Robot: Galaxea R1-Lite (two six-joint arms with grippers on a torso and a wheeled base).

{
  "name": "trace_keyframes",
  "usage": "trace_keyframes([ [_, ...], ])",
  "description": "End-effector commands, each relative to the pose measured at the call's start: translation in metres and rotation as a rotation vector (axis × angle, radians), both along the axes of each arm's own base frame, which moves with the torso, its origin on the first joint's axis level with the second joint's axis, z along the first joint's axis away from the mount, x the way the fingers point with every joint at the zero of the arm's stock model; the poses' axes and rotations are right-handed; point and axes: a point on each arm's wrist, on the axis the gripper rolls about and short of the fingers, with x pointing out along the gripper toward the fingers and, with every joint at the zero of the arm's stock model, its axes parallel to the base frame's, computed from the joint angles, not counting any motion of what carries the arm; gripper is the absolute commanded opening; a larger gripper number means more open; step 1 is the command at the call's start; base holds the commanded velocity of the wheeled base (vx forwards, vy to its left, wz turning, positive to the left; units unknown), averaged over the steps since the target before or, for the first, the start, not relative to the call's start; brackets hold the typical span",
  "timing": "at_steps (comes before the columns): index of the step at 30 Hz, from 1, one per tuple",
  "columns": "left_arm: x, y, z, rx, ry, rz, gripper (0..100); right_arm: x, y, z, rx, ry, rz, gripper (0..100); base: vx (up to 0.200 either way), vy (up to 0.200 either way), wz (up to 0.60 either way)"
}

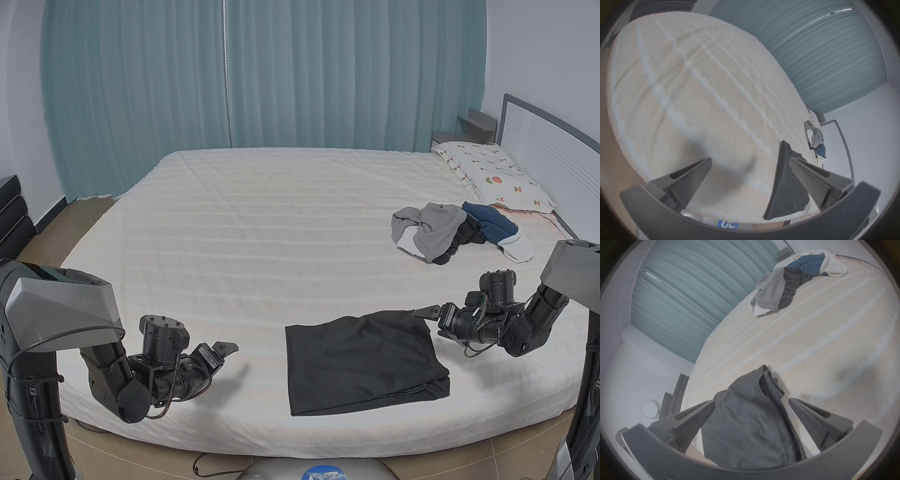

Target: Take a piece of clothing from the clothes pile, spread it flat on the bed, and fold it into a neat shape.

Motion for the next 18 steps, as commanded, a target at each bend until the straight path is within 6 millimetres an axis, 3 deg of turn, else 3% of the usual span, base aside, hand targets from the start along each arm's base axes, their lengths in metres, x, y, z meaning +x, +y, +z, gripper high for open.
trace_keyframes([
  [1,0.000,0.000,0.000,0.000,-0.001,0.003,100,0.009,0.010,-0.020,0.008,0.024,0.013,100,0.000,0.000,0.00],
  [10,0.000,0.001,0.000,0.009,-0.006,0.015,100,0.027,0.009,-0.024,0.029,-0.014,-0.002,100,0.000,0.000,0.00],
  [16,0.000,0.001,-0.001,0.013,-0.006,0.013,100,0.026,0.009,-0.022,0.030,-0.044,-0.008,100,0.200,0.000,0.00],
  [18,0.000,0.000,-0.001,0.013,-0.006,0.012,100,0.027,0.008,-0.015,0.024,-0.076,-0.030,100,0.000,0.000,0.00],
])
